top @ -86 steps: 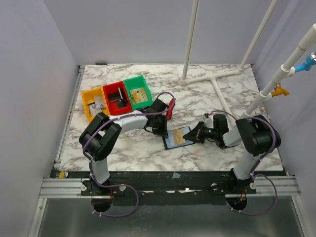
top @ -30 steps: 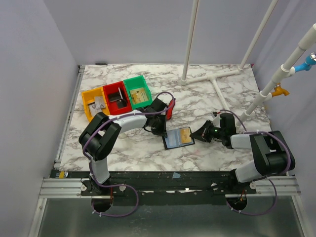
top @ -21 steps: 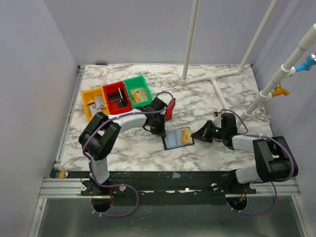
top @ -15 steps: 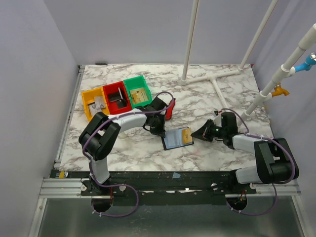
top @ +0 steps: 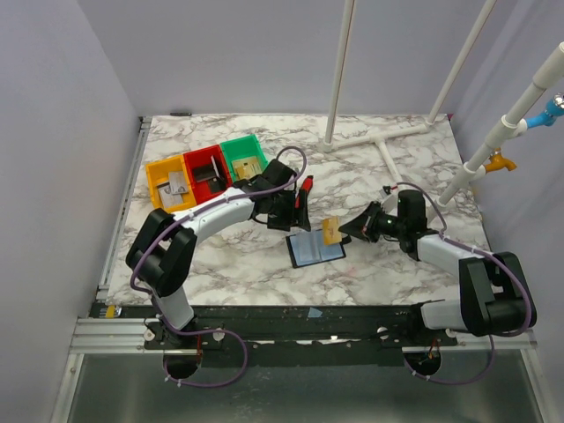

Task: Take the credit cards out of the card holder
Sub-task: Remove the credit card from the card holder, then place the credit card in the storage box.

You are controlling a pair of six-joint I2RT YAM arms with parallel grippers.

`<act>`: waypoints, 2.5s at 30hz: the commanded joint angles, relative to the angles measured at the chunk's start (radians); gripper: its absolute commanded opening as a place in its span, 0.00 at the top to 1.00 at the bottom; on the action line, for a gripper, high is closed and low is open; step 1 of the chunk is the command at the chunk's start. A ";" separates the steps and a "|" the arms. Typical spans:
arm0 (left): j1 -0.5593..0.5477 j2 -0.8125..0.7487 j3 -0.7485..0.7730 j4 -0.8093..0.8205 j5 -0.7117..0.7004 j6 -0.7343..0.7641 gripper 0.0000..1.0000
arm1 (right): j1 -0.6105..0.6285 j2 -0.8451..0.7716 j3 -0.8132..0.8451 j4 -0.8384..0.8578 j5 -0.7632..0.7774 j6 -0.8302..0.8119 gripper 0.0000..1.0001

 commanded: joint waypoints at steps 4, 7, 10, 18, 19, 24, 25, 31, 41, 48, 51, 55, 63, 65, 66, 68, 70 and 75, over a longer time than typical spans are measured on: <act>0.027 -0.036 -0.019 0.159 0.216 -0.093 0.25 | -0.009 -0.030 0.060 0.020 -0.083 0.089 0.99; 0.039 -0.040 -0.053 0.255 0.290 -0.162 0.25 | -0.009 -0.033 0.070 0.049 -0.113 0.125 0.99; 0.043 -0.034 -0.062 0.330 0.348 -0.212 0.25 | -0.009 -0.031 0.073 0.092 -0.138 0.173 0.99; 0.053 -0.010 -0.080 0.468 0.446 -0.325 0.28 | -0.009 -0.024 0.078 0.189 -0.188 0.270 0.99; 0.053 -0.005 -0.078 0.497 0.452 -0.334 0.30 | -0.009 -0.021 0.077 0.202 -0.195 0.281 0.99; 0.053 0.007 -0.099 0.572 0.479 -0.390 0.40 | -0.009 -0.020 0.073 0.233 -0.211 0.310 0.99; 0.053 0.006 -0.103 0.585 0.483 -0.401 0.44 | -0.009 -0.021 0.073 0.232 -0.212 0.309 0.99; 0.053 0.011 -0.108 0.619 0.496 -0.429 0.80 | -0.009 -0.027 0.070 0.222 -0.210 0.299 0.99; 0.053 0.000 -0.111 0.602 0.482 -0.418 1.00 | -0.009 -0.054 0.102 0.104 -0.172 0.214 0.70; 0.063 -0.046 -0.101 0.509 0.433 -0.353 1.00 | -0.009 -0.089 0.161 -0.084 -0.079 0.101 0.00; 0.083 -0.077 -0.096 0.453 0.398 -0.316 1.00 | -0.009 -0.101 0.174 -0.135 -0.045 0.074 0.00; 0.144 -0.124 -0.074 0.314 0.319 -0.229 1.00 | -0.009 -0.107 0.192 -0.201 -0.004 0.031 0.00; 0.325 -0.112 0.090 0.037 0.091 -0.061 1.00 | -0.009 -0.112 0.205 -0.238 0.015 0.001 0.00; 0.361 -0.083 0.148 -0.008 0.041 -0.031 1.00 | -0.009 -0.111 0.207 -0.246 0.020 -0.006 0.00; 0.376 -0.058 0.185 -0.033 0.020 -0.016 1.00 | -0.009 -0.114 0.207 -0.248 0.021 -0.006 0.00; 0.399 -0.012 0.252 -0.082 -0.036 0.011 1.00 | -0.009 -0.115 0.209 -0.253 0.021 -0.011 0.00; 0.420 0.042 0.314 -0.115 -0.055 0.024 1.00 | -0.009 -0.117 0.210 -0.255 0.021 -0.011 0.00; 0.445 0.169 0.460 -0.179 -0.095 0.044 1.00 | -0.009 -0.124 0.213 -0.255 0.019 -0.014 0.00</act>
